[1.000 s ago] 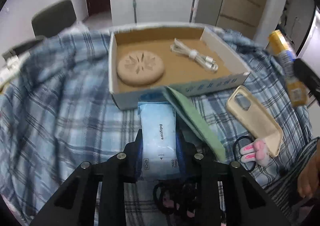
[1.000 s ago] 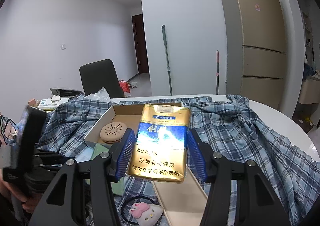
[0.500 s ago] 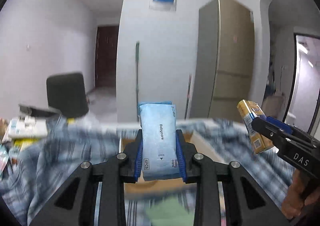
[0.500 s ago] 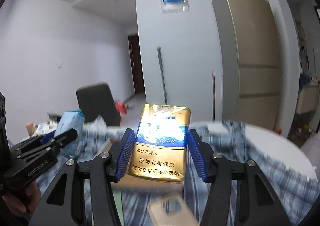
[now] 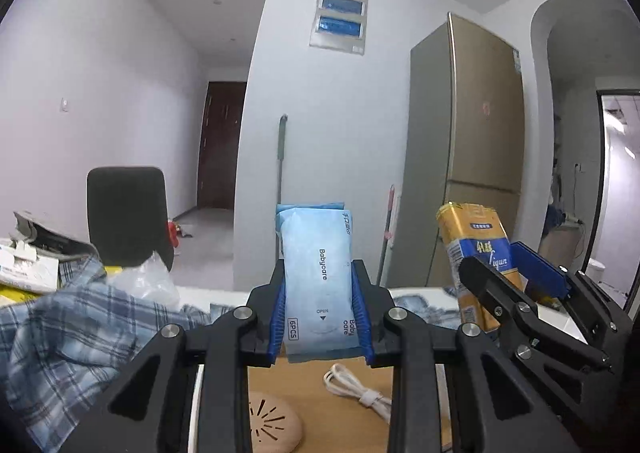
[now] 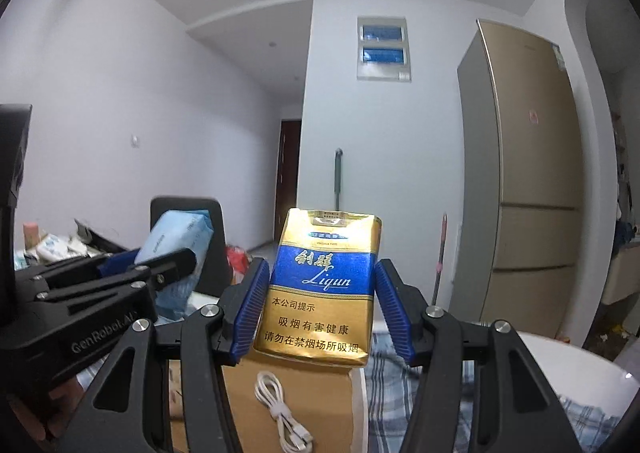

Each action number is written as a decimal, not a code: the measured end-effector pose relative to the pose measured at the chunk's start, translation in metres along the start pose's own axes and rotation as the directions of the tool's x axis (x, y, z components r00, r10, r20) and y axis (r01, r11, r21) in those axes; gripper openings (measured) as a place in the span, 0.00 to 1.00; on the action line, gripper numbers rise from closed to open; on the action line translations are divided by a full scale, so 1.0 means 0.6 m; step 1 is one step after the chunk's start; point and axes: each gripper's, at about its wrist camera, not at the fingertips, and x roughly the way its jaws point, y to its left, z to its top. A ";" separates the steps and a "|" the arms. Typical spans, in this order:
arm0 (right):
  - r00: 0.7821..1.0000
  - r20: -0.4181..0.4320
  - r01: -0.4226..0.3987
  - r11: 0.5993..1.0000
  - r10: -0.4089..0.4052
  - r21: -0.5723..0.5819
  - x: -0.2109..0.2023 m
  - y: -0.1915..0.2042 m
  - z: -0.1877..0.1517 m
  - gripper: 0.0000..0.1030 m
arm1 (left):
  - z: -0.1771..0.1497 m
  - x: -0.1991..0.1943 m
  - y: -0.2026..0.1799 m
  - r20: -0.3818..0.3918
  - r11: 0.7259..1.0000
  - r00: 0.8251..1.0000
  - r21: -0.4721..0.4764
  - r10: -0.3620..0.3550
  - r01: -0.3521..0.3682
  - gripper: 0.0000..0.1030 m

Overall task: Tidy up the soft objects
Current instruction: 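Lower the gold pack and the blue wipes packet into the box and open both tools, then withdraw both tools up from the box, then grasp the black scissors with the left tool while the right grasps the pink bunny tie, then lift the scissors with the left tool while the right carries the bunny tie over the box, then lower the scissors and bunny tie into the box and open both tools, then grasp the beige phone case with the right tool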

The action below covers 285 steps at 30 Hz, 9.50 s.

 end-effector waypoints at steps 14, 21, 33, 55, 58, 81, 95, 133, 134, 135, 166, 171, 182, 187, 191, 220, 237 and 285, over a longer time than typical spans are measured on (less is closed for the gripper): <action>0.992 -0.121 -0.022 0.997 0.031 0.073 0.045 -0.029 -0.028 0.52 | -0.073 0.057 0.043 -0.066 0.998 0.996 -0.021 0.056 -0.058 0.30; 0.988 -0.147 -0.047 0.997 0.056 0.064 0.053 -0.025 -0.031 0.58 | -0.074 0.050 0.035 -0.055 0.998 0.997 -0.023 0.061 -0.062 0.68; 0.989 -0.143 -0.031 0.998 0.039 0.057 0.050 -0.026 -0.028 0.69 | -0.073 0.039 0.036 -0.032 0.995 0.995 -0.033 0.098 -0.099 0.81; 0.998 -0.003 -0.067 0.998 0.067 0.021 -0.075 -0.029 0.106 0.70 | 0.054 -0.043 0.025 -0.009 0.997 0.997 -0.031 0.071 -0.071 0.81; 0.995 -0.046 -0.090 0.996 0.090 0.008 -0.105 -0.020 0.114 0.70 | 0.073 -0.091 0.019 -0.006 0.998 0.998 -0.007 0.067 -0.067 0.81; 0.929 -0.369 0.011 0.994 0.032 0.112 -0.194 -0.067 0.001 0.70 | -0.095 -0.257 0.073 -0.438 0.996 0.897 -0.039 0.053 -0.078 0.81; 0.897 -0.438 -0.038 0.997 0.063 0.065 -0.201 -0.052 -0.010 0.70 | -0.157 -0.203 -0.005 -0.774 0.977 0.625 0.037 -0.104 0.208 0.80; 0.542 -0.801 -0.273 0.955 0.255 0.118 -0.137 0.036 -0.114 0.55 | -0.081 -0.228 0.017 -0.574 0.989 0.814 0.054 -0.084 0.140 0.09; 0.519 -0.814 -0.276 0.953 0.260 0.129 -0.134 0.037 -0.120 0.53 | -0.081 -0.228 0.017 -0.574 0.989 0.815 0.056 -0.082 0.140 0.09; 0.511 -0.821 -0.267 0.955 0.255 0.130 -0.133 0.037 -0.125 0.45 | -0.082 -0.228 0.016 -0.574 0.989 0.815 0.058 -0.081 0.139 0.09; 0.888 -0.364 -0.258 0.959 0.282 0.114 -0.137 -0.009 0.107 0.20 | 0.049 -0.236 -0.011 -0.244 0.994 0.970 0.108 0.010 0.017 0.09; 0.956 -0.202 -0.212 0.977 0.211 0.019 -0.127 -0.008 0.159 0.20 | 0.098 -0.223 -0.028 -0.144 0.993 0.990 0.121 0.010 0.007 0.09; 0.994 0.003 -0.107 0.994 0.108 -0.035 -0.057 -0.003 0.167 0.20 | 0.125 -0.141 -0.043 -0.067 0.995 0.997 0.098 -0.026 0.032 0.09; 0.990 -0.017 -0.138 0.990 0.138 -0.040 -0.016 -0.006 0.104 0.20 | 0.093 -0.081 -0.032 -0.056 0.997 0.998 0.075 -0.014 0.018 0.09; 0.982 -0.108 -0.157 0.987 0.154 -0.024 0.018 0.000 0.059 0.20 | 0.066 -0.037 -0.012 -0.084 0.999 0.996 0.047 0.007 -0.003 0.09; 0.959 -0.234 -0.164 0.986 0.161 0.008 0.063 0.004 -0.038 0.21 | -0.106 0.046 0.012 -0.136 0.993 0.990 0.117 0.047 -0.031 0.09; 0.959 -0.233 -0.163 0.987 0.159 0.004 0.063 -0.003 -0.035 0.52 | -0.094 0.036 0.013 -0.115 0.991 0.989 0.099 0.098 -0.086 0.63; 0.794 -0.592 -0.125 0.990 0.136 0.059 0.052 -0.048 0.046 0.52 | 0.042 0.071 0.014 -0.664 1.000 0.748 0.024 0.015 0.001 0.60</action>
